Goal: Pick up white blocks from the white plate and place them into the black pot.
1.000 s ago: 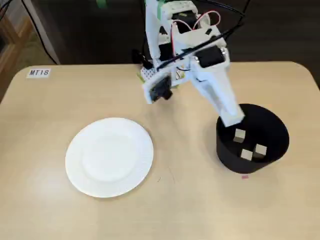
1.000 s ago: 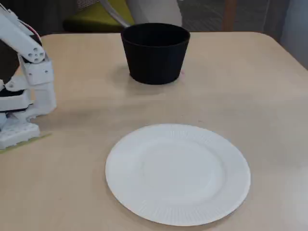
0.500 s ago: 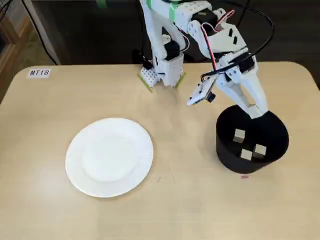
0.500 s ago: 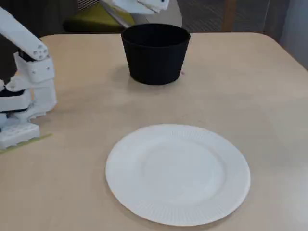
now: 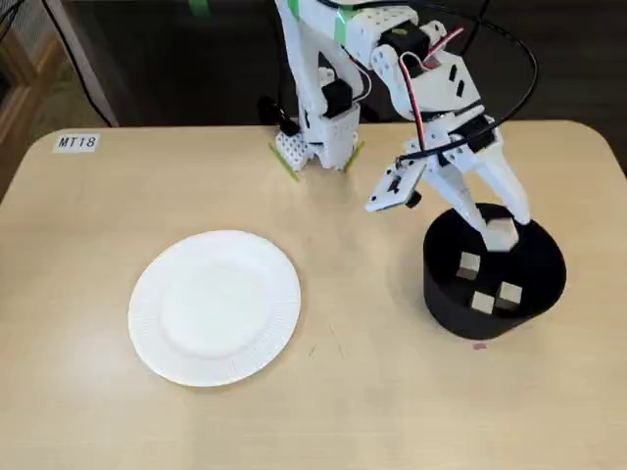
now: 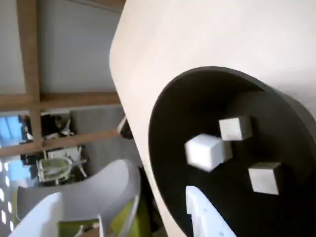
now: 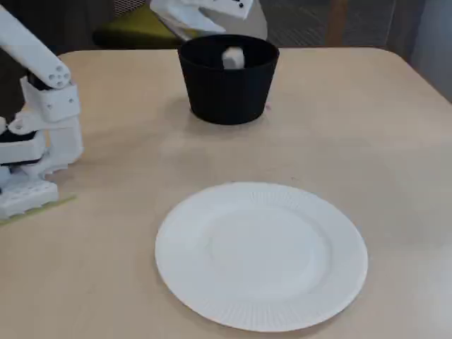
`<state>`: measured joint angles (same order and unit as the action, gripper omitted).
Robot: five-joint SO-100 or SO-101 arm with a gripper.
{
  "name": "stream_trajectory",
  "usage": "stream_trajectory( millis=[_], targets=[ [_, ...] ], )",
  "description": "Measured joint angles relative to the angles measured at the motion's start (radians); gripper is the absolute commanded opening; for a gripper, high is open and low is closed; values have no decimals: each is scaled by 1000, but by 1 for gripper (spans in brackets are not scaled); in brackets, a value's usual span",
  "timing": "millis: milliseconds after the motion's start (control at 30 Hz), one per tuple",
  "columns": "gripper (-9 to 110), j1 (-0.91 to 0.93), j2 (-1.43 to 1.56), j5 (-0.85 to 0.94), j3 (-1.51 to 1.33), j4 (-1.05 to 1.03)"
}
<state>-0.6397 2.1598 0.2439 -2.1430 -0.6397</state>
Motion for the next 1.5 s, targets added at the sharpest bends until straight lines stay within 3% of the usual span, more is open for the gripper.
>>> stream_trajectory(
  millis=[67,267,433,533,700,1067,1500],
  targets=[
    [-1,2,0,0,15,0],
    [-2,123,-84,-26,250,-106],
    [-2,345,-212,-117,666,-506],
    [-2,495,-147,-178,726,-693],
    [-2,627,123,-198,472,-719],
    [-2,623,946,-224,-431,-575],
    [-2,620,1091,-192,-759,-569]
  ],
)
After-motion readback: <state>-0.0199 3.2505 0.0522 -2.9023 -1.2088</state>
